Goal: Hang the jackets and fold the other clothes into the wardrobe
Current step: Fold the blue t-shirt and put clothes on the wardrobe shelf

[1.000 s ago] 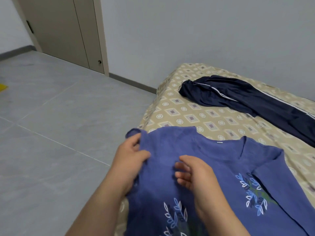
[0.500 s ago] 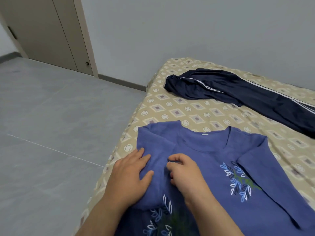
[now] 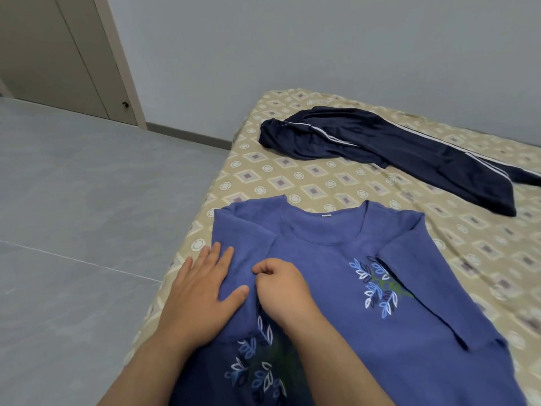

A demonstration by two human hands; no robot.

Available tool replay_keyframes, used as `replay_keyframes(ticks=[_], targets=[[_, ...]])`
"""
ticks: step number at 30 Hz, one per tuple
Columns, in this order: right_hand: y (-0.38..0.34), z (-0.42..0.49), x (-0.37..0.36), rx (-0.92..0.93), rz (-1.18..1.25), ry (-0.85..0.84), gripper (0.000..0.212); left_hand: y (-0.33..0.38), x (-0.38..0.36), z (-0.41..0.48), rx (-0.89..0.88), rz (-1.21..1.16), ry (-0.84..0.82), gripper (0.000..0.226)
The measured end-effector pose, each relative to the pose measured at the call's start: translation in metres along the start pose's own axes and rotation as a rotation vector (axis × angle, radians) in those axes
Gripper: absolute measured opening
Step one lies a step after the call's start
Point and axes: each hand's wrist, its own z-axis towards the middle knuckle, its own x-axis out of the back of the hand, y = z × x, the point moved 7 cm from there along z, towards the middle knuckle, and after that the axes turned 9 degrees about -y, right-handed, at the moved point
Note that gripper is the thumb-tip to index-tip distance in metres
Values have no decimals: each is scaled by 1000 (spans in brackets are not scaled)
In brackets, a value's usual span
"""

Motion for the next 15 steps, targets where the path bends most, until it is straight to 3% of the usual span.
replay_keyframes(ticks=[3, 8, 11, 15], targets=[[-1, -10, -1, 42, 13, -32, 33, -5, -4, -21, 21, -120, -69, 105], [-6, -55, 14, 86, 69, -60, 39, -9, -12, -74, 81, -44, -117, 126], [-5, -99, 31, 169, 22, -72, 48, -5, -14, -105, 82, -45, -109, 122], [21, -173, 66, 220, -147, 7, 40, 10, -8, -143, 128, -79, -148, 115]])
